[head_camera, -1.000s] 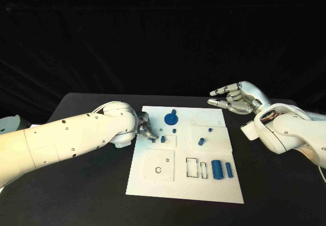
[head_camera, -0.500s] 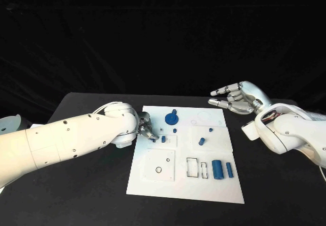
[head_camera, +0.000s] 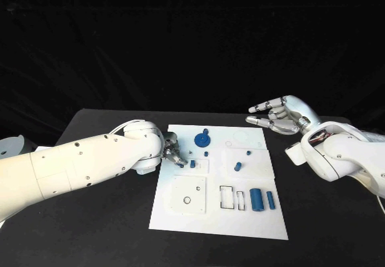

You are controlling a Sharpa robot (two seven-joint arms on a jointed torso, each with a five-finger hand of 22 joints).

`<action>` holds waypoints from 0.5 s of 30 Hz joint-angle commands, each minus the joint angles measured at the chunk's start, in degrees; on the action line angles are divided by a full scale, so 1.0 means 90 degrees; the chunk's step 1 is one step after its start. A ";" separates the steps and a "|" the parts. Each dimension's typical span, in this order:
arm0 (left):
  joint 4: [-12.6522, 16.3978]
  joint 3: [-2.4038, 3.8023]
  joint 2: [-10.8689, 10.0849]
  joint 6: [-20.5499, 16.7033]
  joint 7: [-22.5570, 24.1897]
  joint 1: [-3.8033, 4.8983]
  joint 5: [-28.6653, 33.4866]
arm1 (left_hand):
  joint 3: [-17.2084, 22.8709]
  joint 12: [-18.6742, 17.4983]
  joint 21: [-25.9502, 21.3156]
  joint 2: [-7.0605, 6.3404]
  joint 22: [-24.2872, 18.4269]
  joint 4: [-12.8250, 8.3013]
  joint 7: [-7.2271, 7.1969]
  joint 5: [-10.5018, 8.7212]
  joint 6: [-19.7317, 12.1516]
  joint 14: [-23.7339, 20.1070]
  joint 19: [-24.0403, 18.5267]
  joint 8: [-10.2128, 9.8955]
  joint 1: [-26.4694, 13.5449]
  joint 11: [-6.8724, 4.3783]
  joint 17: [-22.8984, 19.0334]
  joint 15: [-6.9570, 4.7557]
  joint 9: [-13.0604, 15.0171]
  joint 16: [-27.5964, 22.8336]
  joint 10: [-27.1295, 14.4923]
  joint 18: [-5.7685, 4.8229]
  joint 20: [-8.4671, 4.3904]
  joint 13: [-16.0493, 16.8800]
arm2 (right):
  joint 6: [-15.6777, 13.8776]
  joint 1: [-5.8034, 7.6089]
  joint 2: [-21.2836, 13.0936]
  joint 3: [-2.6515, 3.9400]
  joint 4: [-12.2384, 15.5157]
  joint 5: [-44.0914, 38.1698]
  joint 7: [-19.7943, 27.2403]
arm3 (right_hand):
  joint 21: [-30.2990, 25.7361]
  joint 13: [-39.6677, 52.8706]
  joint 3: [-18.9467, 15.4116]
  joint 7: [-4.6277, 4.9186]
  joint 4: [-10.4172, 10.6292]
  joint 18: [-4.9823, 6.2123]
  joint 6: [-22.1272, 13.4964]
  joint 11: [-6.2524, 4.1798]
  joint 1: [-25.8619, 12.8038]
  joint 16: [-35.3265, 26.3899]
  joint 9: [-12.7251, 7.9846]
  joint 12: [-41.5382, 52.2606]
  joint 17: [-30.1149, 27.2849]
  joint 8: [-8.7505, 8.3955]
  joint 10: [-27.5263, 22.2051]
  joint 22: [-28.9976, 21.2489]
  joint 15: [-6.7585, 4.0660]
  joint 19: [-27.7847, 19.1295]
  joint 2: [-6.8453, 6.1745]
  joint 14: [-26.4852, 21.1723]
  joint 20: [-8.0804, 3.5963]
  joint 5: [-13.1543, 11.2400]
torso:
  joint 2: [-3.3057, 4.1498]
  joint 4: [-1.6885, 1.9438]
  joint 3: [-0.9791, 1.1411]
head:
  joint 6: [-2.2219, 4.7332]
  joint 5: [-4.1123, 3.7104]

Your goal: Assemble the parts on the task board

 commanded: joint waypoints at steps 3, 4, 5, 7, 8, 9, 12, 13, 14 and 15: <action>0.0011 -0.0030 0.0019 0.0295 -0.0035 -0.0043 -0.0084 | 0.0399 0.0038 0.0009 -0.0017 0.1062 -0.0450 -0.0044 0.0038 0.0062 0.0661 0.0326 0.0027 -0.0065 -0.0009 0.1676 -0.0004 0.0011 0.0020 0.0021 -0.0042 -0.0014 0.0005 | 0.0078 -0.0004 0.0001 0.0001 0.0013 -0.0032 0.0035 | -0.0036 0.0755 -0.0024 -0.0029 0.0003 0.0069 -0.0026 0.0023 -0.0012 -0.0039 0.0010 -0.0028 0.1127 -0.0001 -0.0032 0.1241 0.0015 0.0430 0.0057 0.0548 0.0027 -0.0009 | 0.0005 0.0000 -0.0004 | 0.0000 -0.0001; 0.0011 -0.0030 0.0021 0.0294 -0.0035 -0.0043 -0.0089 | 0.0391 0.0042 0.0009 -0.0023 0.1062 -0.0450 -0.0044 0.0037 0.0065 0.0661 0.0326 0.0030 -0.0074 -0.0010 0.1676 -0.0005 0.0012 0.0020 0.0023 -0.0042 -0.0014 0.0009 | 0.0078 -0.0004 0.0001 0.0001 0.0014 -0.0032 0.0036 | -0.0036 0.0755 -0.0024 -0.0029 0.0003 0.0069 -0.0026 0.0023 -0.0012 -0.0039 0.0010 -0.0028 0.1127 -0.0001 -0.0032 0.1241 0.0015 0.0430 0.0057 0.0548 0.0027 -0.0009 | 0.0005 0.0003 -0.0004 | -0.0002 -0.0002; 0.0011 -0.0030 0.0023 0.0295 -0.0035 -0.0044 -0.0093 | 0.0384 0.0043 0.0007 -0.0029 0.1061 -0.0448 -0.0045 0.0037 0.0068 0.0661 0.0325 0.0032 -0.0083 -0.0011 0.1676 -0.0005 0.0013 0.0020 0.0024 -0.0041 -0.0014 0.0010 | 0.0078 -0.0004 0.0002 0.0001 0.0014 -0.0032 0.0037 | -0.0036 0.0755 -0.0024 -0.0029 0.0003 0.0069 -0.0026 0.0023 -0.0012 -0.0039 0.0010 -0.0028 0.1127 -0.0001 -0.0032 0.1241 0.0015 0.0430 0.0057 0.0548 0.0027 -0.0009 | 0.0005 0.0003 -0.0005 | -0.0004 -0.0002; 0.0011 -0.0030 0.0027 0.0296 -0.0036 -0.0046 -0.0099 | 0.0356 0.0044 0.0009 -0.0045 0.1063 -0.0440 -0.0048 0.0037 0.0076 0.0661 0.0327 0.0039 -0.0120 -0.0013 0.1676 -0.0007 0.0016 0.0020 0.0026 -0.0042 -0.0015 0.0006 | 0.0079 -0.0004 0.0002 0.0001 0.0014 -0.0032 0.0037 | -0.0036 0.0755 -0.0024 -0.0029 0.0003 0.0069 -0.0026 0.0023 -0.0012 -0.0039 0.0010 -0.0028 0.1127 -0.0001 -0.0032 0.1241 0.0015 0.0430 0.0057 0.0548 0.0027 -0.0009 | 0.0004 0.0003 -0.0005 | -0.0012 0.0000; 0.0011 -0.0030 0.0028 0.0296 -0.0036 -0.0047 -0.0100 | 0.0340 0.0047 0.0007 -0.0053 0.1063 -0.0434 -0.0049 0.0037 0.0078 0.0661 0.0326 0.0042 -0.0139 -0.0014 0.1676 -0.0008 0.0017 0.0020 0.0028 -0.0041 -0.0015 0.0007 | 0.0079 -0.0004 0.0002 0.0001 0.0014 -0.0032 0.0037 | -0.0036 0.0755 -0.0024 -0.0029 0.0003 0.0069 -0.0026 0.0023 -0.0012 -0.0039 0.0010 -0.0028 0.1127 -0.0001 -0.0032 0.1241 0.0015 0.0430 0.0057 0.0548 0.0027 -0.0009 | 0.0004 0.0003 -0.0005 | -0.0015 0.0002; 0.0010 -0.0030 0.0030 0.0296 -0.0036 -0.0048 -0.0102 | 0.0327 0.0048 0.0005 -0.0061 0.1062 -0.0430 -0.0050 0.0037 0.0080 0.0661 0.0326 0.0044 -0.0156 -0.0015 0.1676 -0.0009 0.0017 0.0020 0.0028 -0.0041 -0.0015 0.0005 | 0.0079 -0.0004 0.0002 0.0001 0.0014 -0.0032 0.0037 | -0.0036 0.0755 -0.0024 -0.0029 0.0003 0.0069 -0.0026 0.0023 -0.0012 -0.0039 0.0010 -0.0028 0.1127 -0.0001 -0.0032 0.1241 0.0015 0.0430 0.0057 0.0548 0.0027 -0.0009 | 0.0004 0.0003 -0.0005 | -0.0015 0.0002; 0.0008 -0.0031 0.0036 0.0296 -0.0035 -0.0057 -0.0104 | 0.0276 0.0047 0.0007 -0.0079 0.1065 -0.0406 -0.0053 0.0036 0.0089 0.0661 0.0327 0.0051 -0.0216 -0.0016 0.1676 -0.0011 0.0019 0.0020 0.0029 -0.0042 -0.0016 -0.0003 | 0.0078 -0.0004 0.0002 0.0001 0.0014 -0.0032 0.0037 | -0.0036 0.0755 -0.0024 -0.0029 0.0003 0.0069 -0.0026 0.0023 -0.0012 -0.0039 0.0010 -0.0028 0.1127 -0.0001 -0.0032 0.1241 0.0015 0.0430 0.0057 0.0548 0.0027 -0.0009 | 0.0002 0.0004 -0.0006 | -0.0018 -0.0007; 0.0007 -0.0031 0.0039 0.0297 -0.0035 -0.0060 -0.0104 | 0.0260 0.0047 0.0006 -0.0084 0.1065 -0.0398 -0.0054 0.0036 0.0092 0.0661 0.0327 0.0053 -0.0234 -0.0017 0.1676 -0.0011 0.0020 0.0020 0.0029 -0.0042 -0.0017 -0.0005 | 0.0078 -0.0004 0.0002 0.0001 0.0014 -0.0032 0.0037 | -0.0036 0.0755 -0.0024 -0.0029 0.0003 0.0069 -0.0026 0.0023 -0.0012 -0.0039 0.0010 -0.0028 0.1127 -0.0001 -0.0032 0.1241 0.0015 0.0430 0.0057 0.0548 0.0027 -0.0009 | 0.0002 0.0003 -0.0008 | -0.0018 -0.0007; 0.0006 -0.0031 0.0042 0.0296 -0.0035 -0.0064 -0.0104 | 0.0245 0.0051 0.0007 -0.0087 0.1066 -0.0392 -0.0055 0.0036 0.0095 0.0661 0.0327 0.0056 -0.0248 -0.0018 0.1676 -0.0012 0.0021 0.0020 0.0031 -0.0042 -0.0017 -0.0002 | 0.0077 -0.0004 0.0002 0.0001 0.0014 -0.0032 0.0038 | -0.0036 0.0755 -0.0024 -0.0029 0.0003 0.0069 -0.0026 0.0023 -0.0012 -0.0039 0.0010 -0.0028 0.1127 -0.0001 -0.0032 0.1241 0.0015 0.0430 0.0057 0.0548 0.0027 -0.0009 | 0.0004 0.0004 -0.0008 | -0.0018 -0.0005; 0.0005 -0.0031 0.0046 0.0296 -0.0035 -0.0069 -0.0104 | 0.0237 0.0054 0.0006 -0.0089 0.1066 -0.0389 -0.0055 0.0036 0.0096 0.0661 0.0327 0.0057 -0.0256 -0.0019 0.1676 -0.0012 0.0021 0.0020 0.0032 -0.0042 -0.0017 0.0000 | 0.0077 -0.0004 0.0002 0.0001 0.0015 -0.0032 0.0038 | -0.0036 0.0755 -0.0024 -0.0029 0.0003 0.0069 -0.0026 0.0023 -0.0012 -0.0039 0.0010 -0.0028 0.1127 -0.0001 -0.0032 0.1241 0.0015 0.0430 0.0057 0.0548 0.0027 -0.0009 | 0.0005 0.0003 -0.0006 | -0.0021 -0.0004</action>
